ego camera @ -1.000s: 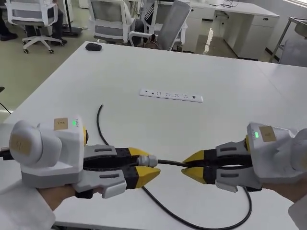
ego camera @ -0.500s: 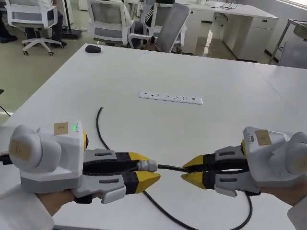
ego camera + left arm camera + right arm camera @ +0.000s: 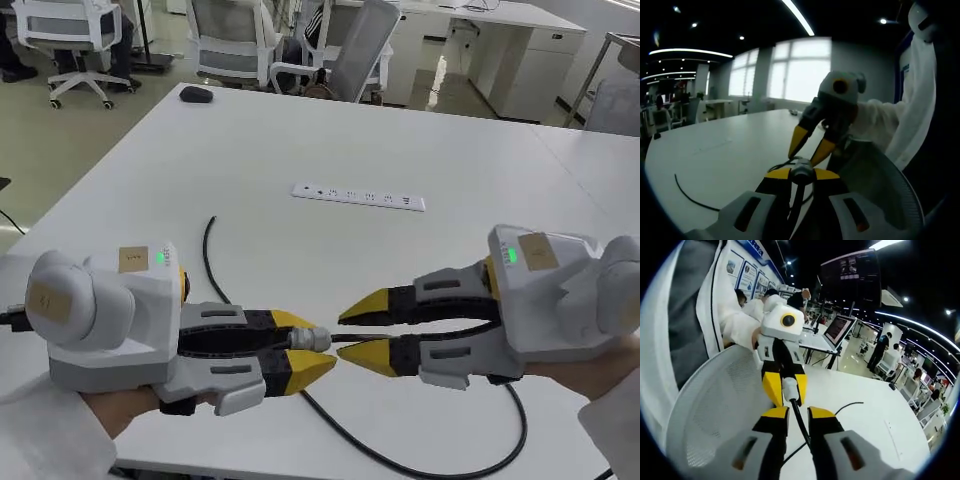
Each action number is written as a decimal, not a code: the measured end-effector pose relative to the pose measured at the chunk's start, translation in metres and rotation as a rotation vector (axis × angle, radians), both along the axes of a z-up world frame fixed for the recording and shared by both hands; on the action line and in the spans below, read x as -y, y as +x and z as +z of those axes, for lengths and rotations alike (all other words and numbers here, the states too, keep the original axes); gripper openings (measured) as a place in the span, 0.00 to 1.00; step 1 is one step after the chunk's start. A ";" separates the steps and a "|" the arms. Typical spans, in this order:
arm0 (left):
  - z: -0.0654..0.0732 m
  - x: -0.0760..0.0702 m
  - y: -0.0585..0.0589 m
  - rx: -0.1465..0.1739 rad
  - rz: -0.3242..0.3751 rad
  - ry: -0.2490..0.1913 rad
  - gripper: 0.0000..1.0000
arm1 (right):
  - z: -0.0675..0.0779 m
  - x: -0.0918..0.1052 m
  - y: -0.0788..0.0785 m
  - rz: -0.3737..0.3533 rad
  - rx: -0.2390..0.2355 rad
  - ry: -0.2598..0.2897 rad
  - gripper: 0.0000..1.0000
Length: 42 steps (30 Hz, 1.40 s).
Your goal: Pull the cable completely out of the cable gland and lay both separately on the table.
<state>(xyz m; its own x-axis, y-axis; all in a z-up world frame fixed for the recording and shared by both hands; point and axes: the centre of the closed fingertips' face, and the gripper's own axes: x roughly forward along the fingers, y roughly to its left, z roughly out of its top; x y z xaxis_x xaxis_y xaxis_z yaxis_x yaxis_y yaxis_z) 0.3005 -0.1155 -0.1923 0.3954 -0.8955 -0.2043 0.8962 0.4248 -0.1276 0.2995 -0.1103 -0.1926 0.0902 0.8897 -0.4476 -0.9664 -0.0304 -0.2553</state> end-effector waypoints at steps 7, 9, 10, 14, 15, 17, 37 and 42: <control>0.000 0.001 -0.001 0.003 -0.002 0.003 0.17 | -0.005 0.000 -0.001 0.008 -0.014 -0.012 0.06; 0.000 0.001 -0.001 0.004 -0.004 0.005 0.17 | -0.005 0.001 -0.002 0.009 -0.015 -0.013 0.06; 0.000 0.002 -0.001 0.004 -0.005 0.006 0.17 | -0.006 0.001 -0.002 0.009 -0.017 -0.014 0.06; -0.001 0.002 -0.001 0.004 -0.006 0.008 0.17 | -0.007 0.001 -0.002 0.008 -0.017 -0.011 0.05; -0.001 0.002 -0.001 0.004 -0.006 0.008 0.17 | -0.007 0.001 -0.002 0.008 -0.017 -0.011 0.05; -0.001 0.002 -0.001 0.003 -0.006 0.009 0.17 | -0.008 0.001 -0.002 0.008 -0.019 -0.009 0.05; 0.000 0.000 0.000 -0.006 -0.005 -0.008 0.17 | -0.024 0.023 0.009 -0.057 -0.030 -0.058 0.05; 0.002 -0.003 0.003 -0.013 0.011 -0.029 0.17 | -0.033 0.038 0.015 -0.095 -0.033 -0.091 0.04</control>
<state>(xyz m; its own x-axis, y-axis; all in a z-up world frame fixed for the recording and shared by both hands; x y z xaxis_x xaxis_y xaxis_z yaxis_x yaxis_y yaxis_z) 0.3035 -0.1121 -0.1900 0.4030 -0.8967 -0.1832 0.8896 0.4309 -0.1517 0.3147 -0.1485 -0.2258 0.1563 0.8333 -0.5303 -0.9738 0.0401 -0.2239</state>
